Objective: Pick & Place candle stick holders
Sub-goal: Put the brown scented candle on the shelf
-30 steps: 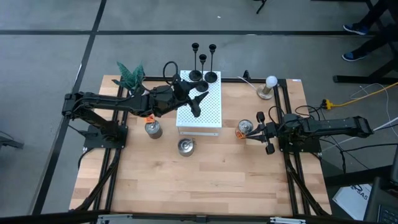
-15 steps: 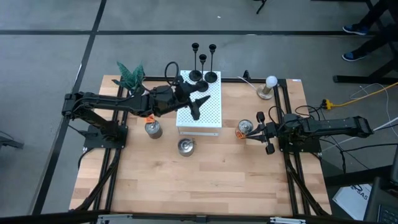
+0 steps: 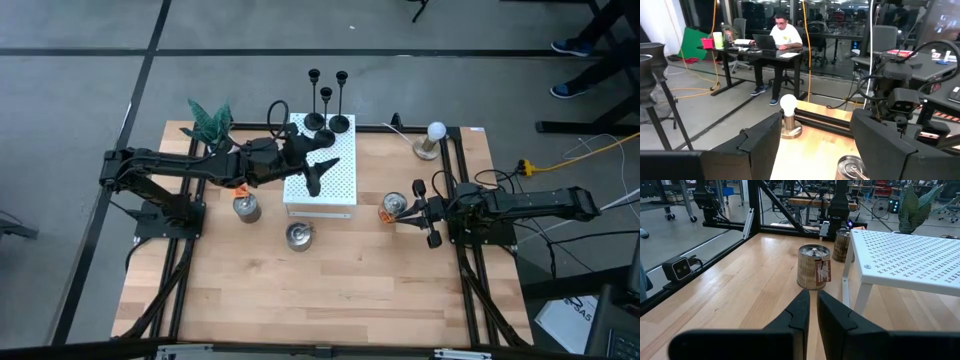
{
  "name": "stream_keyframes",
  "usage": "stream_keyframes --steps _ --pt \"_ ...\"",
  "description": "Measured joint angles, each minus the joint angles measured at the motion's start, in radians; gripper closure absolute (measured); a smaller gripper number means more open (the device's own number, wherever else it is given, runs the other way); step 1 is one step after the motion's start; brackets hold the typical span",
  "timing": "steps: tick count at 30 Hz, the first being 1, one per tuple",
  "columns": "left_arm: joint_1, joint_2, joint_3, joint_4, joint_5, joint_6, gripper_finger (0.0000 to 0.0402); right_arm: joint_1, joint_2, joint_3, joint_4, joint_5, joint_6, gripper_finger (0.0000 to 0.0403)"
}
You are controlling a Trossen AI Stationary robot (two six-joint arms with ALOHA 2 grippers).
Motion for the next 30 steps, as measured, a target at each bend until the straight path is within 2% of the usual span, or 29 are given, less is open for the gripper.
stream_keyframes --steps 19,25,30 --pt "-0.001 0.000 0.000 0.000 0.008 -0.030 0.0162 0.000 0.000 0.000 0.000 0.000 0.000 0.0363" --pt "-0.001 0.000 0.000 -0.043 0.156 -0.055 0.0162 0.000 0.000 0.000 0.000 0.000 0.000 0.0363" --pt "-0.001 0.000 0.000 -0.128 0.231 -0.054 0.0162 0.000 0.000 0.000 0.000 0.000 0.000 0.0363"
